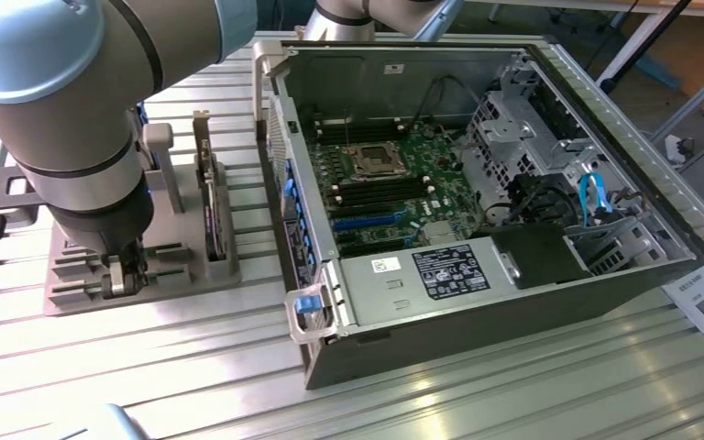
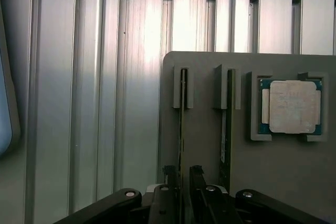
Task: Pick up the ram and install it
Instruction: 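Pick up the ram and move it above insertion slot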
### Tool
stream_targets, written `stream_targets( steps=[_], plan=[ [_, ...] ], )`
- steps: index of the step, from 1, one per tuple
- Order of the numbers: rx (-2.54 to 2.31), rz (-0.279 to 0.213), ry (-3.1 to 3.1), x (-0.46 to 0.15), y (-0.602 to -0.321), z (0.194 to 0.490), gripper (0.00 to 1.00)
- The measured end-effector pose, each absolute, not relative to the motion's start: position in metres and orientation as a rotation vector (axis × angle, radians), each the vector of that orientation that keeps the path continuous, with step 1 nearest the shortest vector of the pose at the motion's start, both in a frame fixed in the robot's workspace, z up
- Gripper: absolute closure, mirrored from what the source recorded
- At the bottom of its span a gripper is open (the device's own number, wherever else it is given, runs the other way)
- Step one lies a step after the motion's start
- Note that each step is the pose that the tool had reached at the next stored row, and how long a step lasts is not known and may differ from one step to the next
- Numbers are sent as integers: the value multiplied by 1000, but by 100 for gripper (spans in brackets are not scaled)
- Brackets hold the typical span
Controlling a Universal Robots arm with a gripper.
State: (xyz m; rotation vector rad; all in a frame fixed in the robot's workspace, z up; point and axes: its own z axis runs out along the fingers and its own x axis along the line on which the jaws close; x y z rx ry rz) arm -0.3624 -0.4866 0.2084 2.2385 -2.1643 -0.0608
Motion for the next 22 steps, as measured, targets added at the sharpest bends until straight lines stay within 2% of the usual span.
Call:
stream_targets(
  steps=[22],
  plan=[
    [2226,-61,-2177,-361,-485,208,75]
  ],
)
